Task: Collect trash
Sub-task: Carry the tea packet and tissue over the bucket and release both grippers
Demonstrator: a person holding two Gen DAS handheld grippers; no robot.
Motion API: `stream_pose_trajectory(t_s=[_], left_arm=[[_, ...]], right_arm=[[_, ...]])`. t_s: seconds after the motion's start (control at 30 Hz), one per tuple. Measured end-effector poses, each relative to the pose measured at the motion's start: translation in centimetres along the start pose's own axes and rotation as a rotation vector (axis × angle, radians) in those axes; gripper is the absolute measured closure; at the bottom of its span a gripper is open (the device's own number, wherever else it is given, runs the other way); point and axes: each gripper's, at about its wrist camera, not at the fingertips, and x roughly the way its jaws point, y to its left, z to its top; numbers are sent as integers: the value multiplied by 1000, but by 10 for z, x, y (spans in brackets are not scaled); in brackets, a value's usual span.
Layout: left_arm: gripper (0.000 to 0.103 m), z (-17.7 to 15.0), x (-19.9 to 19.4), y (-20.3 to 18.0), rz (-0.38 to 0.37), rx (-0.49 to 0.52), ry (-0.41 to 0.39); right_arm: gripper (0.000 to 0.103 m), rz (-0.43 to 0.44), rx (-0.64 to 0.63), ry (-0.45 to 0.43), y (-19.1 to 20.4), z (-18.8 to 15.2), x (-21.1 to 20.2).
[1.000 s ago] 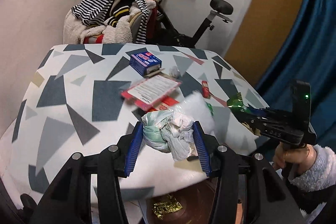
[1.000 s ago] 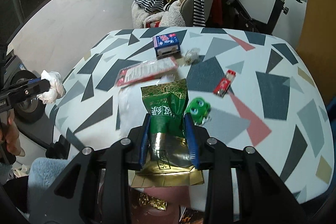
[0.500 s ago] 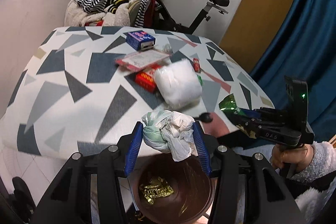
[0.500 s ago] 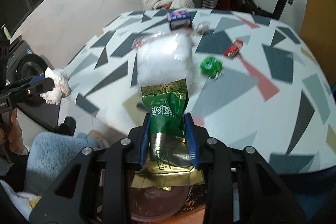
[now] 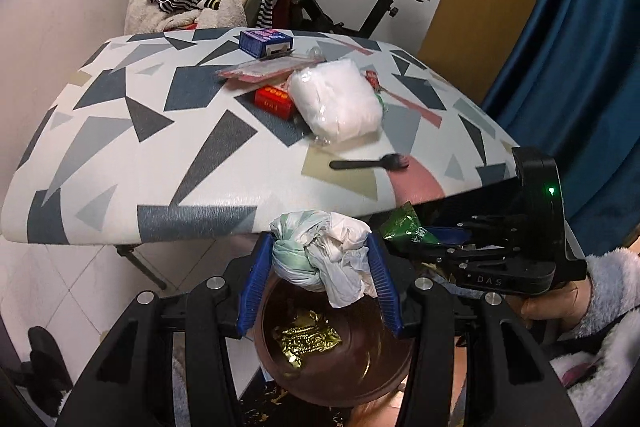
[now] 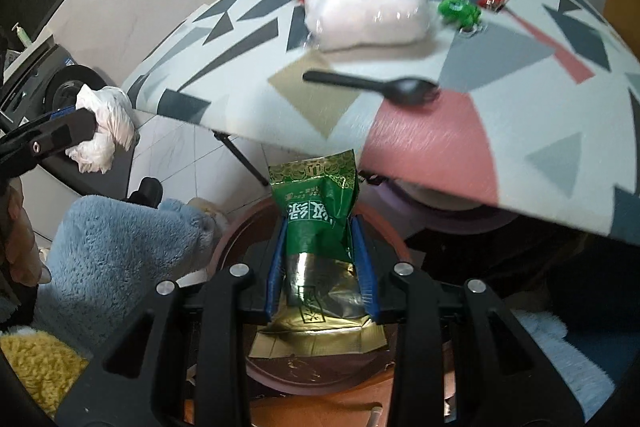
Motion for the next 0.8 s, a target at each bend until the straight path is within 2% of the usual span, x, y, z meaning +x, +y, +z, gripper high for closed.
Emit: stream_pose_trajectory(t_s=[0.13, 0.2, 0.3, 0.6, 0.8], left_arm=[[56, -9, 1, 0, -6, -10, -1], [56, -12, 1, 0, -7, -11, 1], [56, -15, 4, -1, -10, -11, 12], [56, -18, 6, -5, -16, -6, 13], [56, -21, 10, -2, -19, -15, 21]], right_arm=[[69, 6, 8, 18, 1, -10, 12], [69, -23, -27, 33, 6, -18, 21], [69, -21, -49, 72, 13, -26, 34], [68, -42, -60, 55, 16, -29, 37], [62, -75, -58, 54, 11, -29, 36]])
